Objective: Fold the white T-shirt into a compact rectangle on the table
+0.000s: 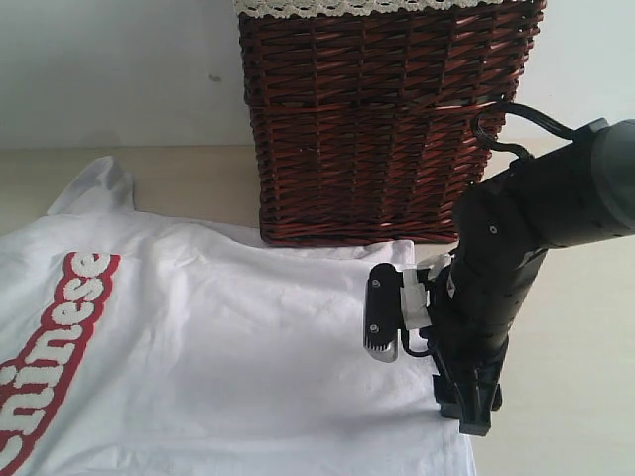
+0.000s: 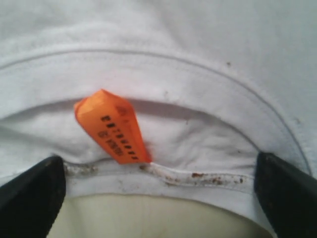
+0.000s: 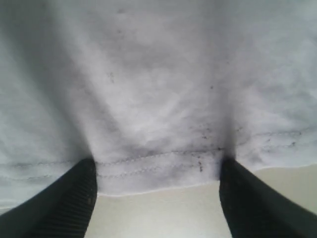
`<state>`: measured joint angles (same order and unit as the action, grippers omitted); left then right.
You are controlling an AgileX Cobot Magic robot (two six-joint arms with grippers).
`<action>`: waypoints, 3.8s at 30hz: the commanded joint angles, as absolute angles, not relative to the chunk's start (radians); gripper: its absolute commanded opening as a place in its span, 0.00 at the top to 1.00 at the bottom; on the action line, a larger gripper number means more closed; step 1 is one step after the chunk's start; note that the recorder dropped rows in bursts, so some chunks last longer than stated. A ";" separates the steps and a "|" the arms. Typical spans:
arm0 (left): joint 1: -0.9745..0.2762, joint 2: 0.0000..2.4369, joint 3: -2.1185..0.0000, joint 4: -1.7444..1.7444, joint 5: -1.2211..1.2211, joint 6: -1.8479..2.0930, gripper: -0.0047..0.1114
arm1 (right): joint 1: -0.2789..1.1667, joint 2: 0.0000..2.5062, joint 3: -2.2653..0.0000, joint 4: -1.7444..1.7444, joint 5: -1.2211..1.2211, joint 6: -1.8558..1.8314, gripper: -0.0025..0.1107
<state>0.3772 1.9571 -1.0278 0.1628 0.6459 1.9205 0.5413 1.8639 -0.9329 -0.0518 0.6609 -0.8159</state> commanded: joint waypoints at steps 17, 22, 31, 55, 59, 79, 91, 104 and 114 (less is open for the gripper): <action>0.386 2.001 -1.012 0.149 0.589 1.936 0.06 | 0.535 1.944 -0.974 -0.065 0.654 -0.810 0.40; 0.386 2.001 -1.012 0.149 0.589 1.936 0.06 | 0.535 1.964 -0.974 -0.058 0.656 -0.802 0.42; 0.386 2.001 -1.012 0.149 0.591 1.936 0.06 | 0.535 1.971 -0.974 -0.068 0.656 -0.791 0.76; 0.386 2.001 -1.012 0.149 0.603 1.930 0.06 | 0.535 1.971 -0.974 -0.140 0.651 -0.780 0.98; 0.386 2.001 -1.012 0.143 0.603 1.930 0.06 | 0.535 1.971 -0.974 -0.140 0.651 -0.780 0.98; 0.386 2.001 -1.012 0.141 0.649 1.880 0.96 | 0.535 1.971 -0.974 -0.140 0.651 -0.780 0.98; 0.386 2.001 -1.012 0.042 0.651 1.814 0.96 | 0.535 1.971 -0.974 -0.140 0.651 -0.780 0.98; 0.321 1.781 -1.039 -0.021 0.655 1.684 0.96 | 0.532 1.750 -0.994 -0.186 0.774 -0.784 0.98; 0.318 1.411 -1.042 -0.177 0.716 1.619 0.96 | 0.532 1.407 -0.994 -0.250 0.977 -0.708 0.98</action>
